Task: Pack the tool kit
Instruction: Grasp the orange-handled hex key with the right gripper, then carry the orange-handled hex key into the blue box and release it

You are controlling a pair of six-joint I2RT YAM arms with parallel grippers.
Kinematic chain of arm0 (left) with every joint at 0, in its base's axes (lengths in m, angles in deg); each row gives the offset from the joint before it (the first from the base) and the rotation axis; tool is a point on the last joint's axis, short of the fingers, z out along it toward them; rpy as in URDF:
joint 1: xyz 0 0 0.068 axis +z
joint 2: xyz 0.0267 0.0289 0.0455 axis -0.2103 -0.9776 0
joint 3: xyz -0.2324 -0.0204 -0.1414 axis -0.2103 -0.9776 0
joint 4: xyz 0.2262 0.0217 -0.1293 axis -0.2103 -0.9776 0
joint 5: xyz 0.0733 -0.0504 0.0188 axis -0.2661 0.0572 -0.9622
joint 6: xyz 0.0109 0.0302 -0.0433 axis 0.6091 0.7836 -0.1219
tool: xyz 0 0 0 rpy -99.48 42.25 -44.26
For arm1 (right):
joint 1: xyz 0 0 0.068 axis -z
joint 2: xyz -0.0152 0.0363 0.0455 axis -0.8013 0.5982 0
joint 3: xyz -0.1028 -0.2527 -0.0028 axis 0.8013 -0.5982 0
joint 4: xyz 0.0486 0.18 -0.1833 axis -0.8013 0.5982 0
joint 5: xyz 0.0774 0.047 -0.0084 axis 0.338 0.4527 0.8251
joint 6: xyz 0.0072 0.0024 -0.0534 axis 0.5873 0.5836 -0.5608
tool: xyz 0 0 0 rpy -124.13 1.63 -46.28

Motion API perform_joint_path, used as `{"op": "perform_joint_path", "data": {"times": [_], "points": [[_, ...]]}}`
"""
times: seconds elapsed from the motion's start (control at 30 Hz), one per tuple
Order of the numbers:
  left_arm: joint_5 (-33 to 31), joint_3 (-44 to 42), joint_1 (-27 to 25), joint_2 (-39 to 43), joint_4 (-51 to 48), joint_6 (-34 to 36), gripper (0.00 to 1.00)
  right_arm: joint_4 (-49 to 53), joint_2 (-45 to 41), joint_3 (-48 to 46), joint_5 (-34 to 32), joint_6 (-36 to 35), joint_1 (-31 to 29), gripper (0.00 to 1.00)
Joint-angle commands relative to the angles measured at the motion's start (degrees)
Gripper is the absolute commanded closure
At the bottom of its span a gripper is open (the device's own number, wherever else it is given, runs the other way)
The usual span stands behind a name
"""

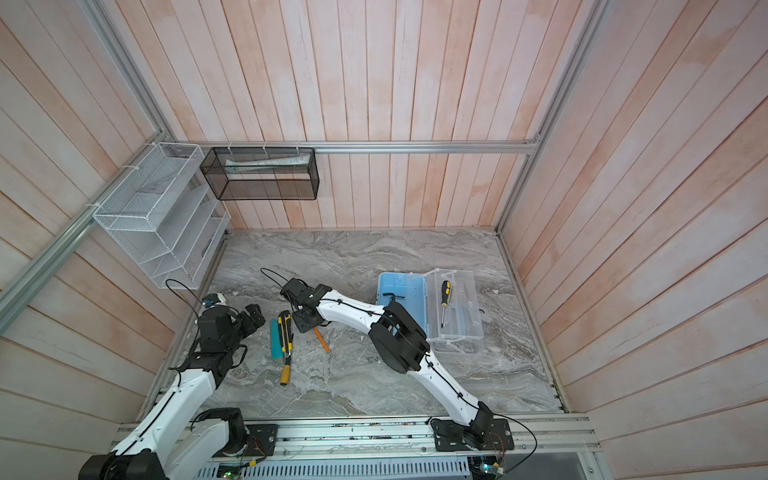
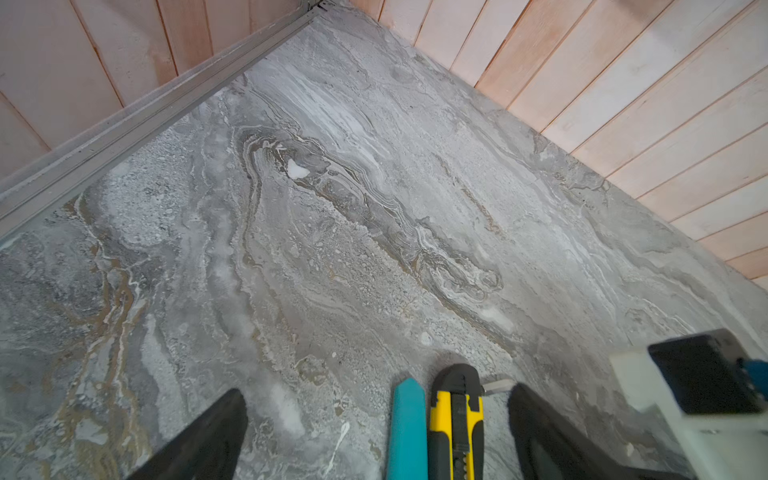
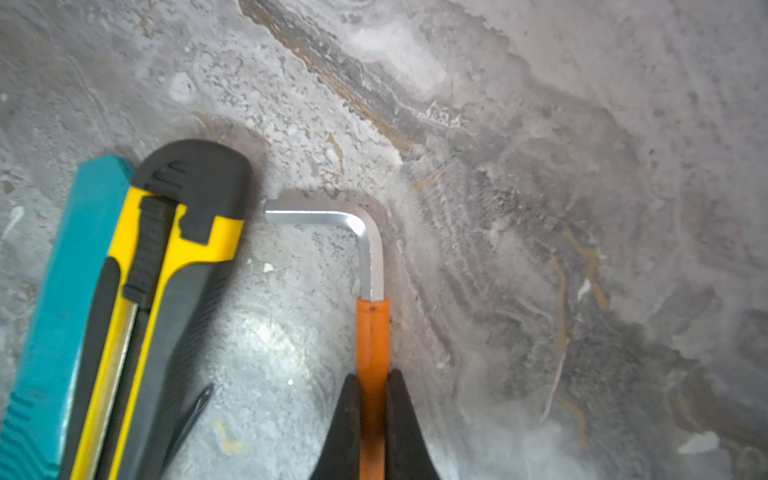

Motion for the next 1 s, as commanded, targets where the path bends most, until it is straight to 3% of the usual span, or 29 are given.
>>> {"op": "perform_joint_path", "data": {"times": [0.0,0.27,0.57,0.77,0.97], "points": [[0.74,-0.79,0.26,0.48,0.43,-0.03,0.00,2.50,-0.67,-1.96,-1.10,0.24,0.65,1.00],[0.75,-0.79,0.31,0.48,0.41,-0.08,0.00,0.50,-7.27,-5.46,-3.69,0.74,2.25,1.00],[0.74,-0.76,0.33,0.37,0.40,-0.05,0.00,-6.65,-23.65,-20.63,-6.61,3.64,8.28,1.00],[0.88,-0.76,0.43,0.30,0.47,-0.08,0.00,-10.91,-33.92,-31.69,-5.05,5.33,15.45,1.00],[0.92,-0.79,0.47,0.26,0.52,-0.01,0.00,-10.18,-41.06,-38.11,-12.32,5.60,18.59,1.00]]}}
